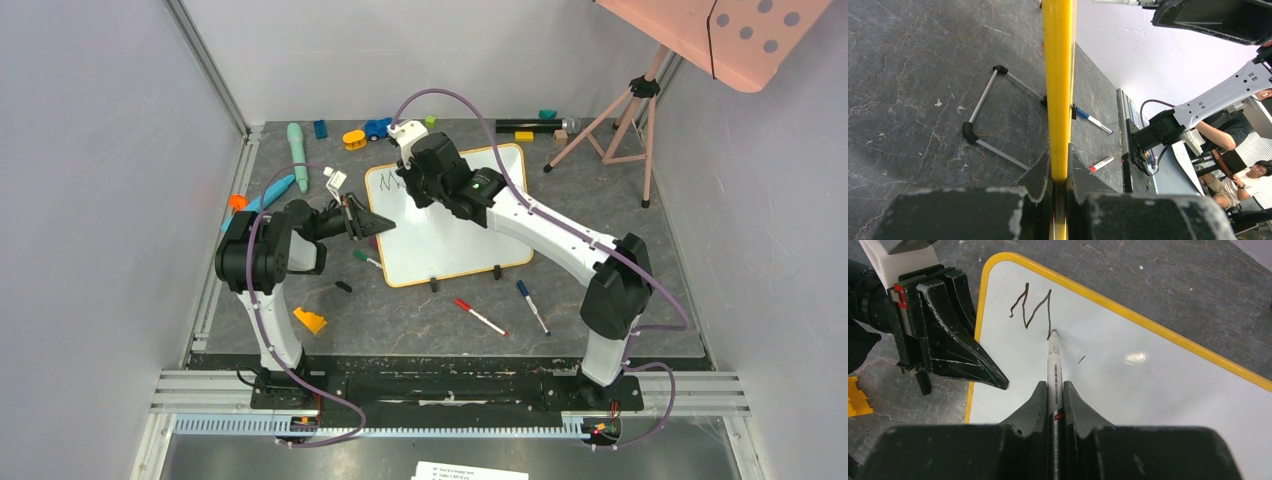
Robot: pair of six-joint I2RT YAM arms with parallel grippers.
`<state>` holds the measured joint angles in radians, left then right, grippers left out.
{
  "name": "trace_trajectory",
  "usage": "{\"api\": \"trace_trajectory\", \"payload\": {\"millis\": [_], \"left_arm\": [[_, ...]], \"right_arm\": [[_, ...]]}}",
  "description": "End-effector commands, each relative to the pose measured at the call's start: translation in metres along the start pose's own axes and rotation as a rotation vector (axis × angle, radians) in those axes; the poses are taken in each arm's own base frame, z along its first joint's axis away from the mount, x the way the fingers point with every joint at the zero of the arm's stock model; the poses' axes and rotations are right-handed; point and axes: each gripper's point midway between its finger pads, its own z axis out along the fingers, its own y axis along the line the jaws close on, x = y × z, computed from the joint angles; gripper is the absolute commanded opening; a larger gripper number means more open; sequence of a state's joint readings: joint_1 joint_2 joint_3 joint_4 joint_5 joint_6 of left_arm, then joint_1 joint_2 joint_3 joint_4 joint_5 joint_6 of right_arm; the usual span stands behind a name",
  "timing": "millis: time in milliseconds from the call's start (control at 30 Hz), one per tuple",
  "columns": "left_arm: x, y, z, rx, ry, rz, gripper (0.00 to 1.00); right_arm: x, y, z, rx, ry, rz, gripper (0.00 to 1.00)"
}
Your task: Write a sentence on the whiteboard
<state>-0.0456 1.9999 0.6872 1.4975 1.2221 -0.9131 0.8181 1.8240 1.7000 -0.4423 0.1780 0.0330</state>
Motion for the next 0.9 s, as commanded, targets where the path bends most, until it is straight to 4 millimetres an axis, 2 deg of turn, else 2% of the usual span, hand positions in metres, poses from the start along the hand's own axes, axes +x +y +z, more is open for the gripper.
{"api": "trace_trajectory", "payload": {"millis": [0,200,433,567,867], "left_arm": [[-0.007,0.0,0.001,0.009,-0.023,0.176,0.02],[-0.007,0.0,0.001,0.008,-0.023,0.177,0.02],[-0.007,0.0,0.001,0.009,-0.023,0.178,0.02],[-0.008,0.0,0.001,0.011,-0.022,0.179,0.02],[-0.008,0.0,0.001,0.012,-0.022,0.183,0.02]], "right_arm": [[-0.038,-0.003,-0.03,-0.024,-0.134,0.014,0.0],[-0.029,-0.013,-0.027,0.034,-0.121,0.03,0.0],[-0.035,-0.013,-0.021,0.043,-0.126,0.033,0.0],[-0.031,-0.019,-0.018,0.078,-0.105,0.032,0.0],[-0.031,-0.018,-0.013,0.08,-0.102,0.027,0.0]]}}
